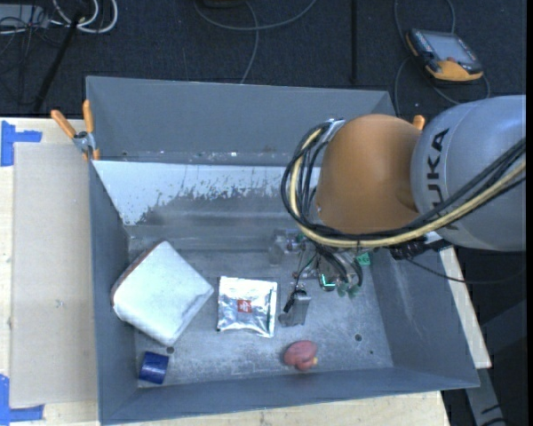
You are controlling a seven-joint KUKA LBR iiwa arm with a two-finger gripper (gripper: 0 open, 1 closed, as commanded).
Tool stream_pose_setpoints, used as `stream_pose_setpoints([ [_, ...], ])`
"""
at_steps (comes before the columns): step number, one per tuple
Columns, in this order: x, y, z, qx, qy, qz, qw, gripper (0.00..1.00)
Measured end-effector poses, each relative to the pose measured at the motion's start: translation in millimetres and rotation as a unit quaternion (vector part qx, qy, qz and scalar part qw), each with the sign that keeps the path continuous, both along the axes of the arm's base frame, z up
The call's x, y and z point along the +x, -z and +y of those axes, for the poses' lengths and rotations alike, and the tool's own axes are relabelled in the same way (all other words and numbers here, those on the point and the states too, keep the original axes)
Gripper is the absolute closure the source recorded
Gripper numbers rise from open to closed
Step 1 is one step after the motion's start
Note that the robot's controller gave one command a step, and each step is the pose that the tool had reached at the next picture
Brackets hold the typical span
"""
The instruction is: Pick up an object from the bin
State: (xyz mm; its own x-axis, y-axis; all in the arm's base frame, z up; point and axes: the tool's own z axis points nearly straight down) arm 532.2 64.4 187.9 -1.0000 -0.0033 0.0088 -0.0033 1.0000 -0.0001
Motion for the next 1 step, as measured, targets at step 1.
stream_pose_setpoints([
  [1, 6.1, 121.6, 21.5, -0.001, 0.117, -0.0006, 0.9932, 0.00],
])
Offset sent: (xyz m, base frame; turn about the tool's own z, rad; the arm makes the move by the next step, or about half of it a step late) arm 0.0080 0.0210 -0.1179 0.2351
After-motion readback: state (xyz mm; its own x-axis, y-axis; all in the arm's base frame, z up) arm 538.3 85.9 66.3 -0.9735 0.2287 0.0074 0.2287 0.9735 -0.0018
